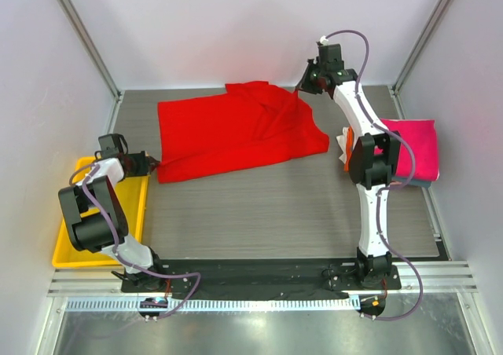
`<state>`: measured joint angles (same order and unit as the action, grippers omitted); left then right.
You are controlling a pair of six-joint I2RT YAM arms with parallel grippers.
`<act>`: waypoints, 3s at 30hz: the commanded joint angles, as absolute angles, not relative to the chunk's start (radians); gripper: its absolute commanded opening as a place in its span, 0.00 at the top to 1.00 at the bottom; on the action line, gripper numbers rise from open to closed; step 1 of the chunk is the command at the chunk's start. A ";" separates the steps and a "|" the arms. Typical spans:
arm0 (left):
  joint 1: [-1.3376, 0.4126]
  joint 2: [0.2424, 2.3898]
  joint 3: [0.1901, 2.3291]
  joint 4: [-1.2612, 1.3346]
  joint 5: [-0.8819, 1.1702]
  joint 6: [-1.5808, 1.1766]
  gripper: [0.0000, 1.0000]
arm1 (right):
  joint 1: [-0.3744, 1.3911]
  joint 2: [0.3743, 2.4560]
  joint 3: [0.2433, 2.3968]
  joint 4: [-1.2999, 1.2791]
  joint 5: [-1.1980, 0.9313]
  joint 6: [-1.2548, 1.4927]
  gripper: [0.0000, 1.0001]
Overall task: Fold and stack the t-shirts
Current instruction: Fold the tshirt
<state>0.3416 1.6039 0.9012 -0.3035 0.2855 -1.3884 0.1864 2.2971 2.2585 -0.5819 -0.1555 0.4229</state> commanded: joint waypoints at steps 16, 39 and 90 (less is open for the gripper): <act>0.341 1.572 0.894 -0.261 0.305 -1.407 1.00 | 0.150 2.237 2.232 -0.540 -0.135 0.459 0.99; 0.336 1.660 1.008 -0.249 0.288 -1.388 0.88 | 0.135 2.278 2.249 -0.512 -0.163 0.488 0.51; 0.107 1.163 0.492 -0.112 0.009 -1.419 0.52 | 0.310 1.802 0.949 0.147 0.621 1.060 0.61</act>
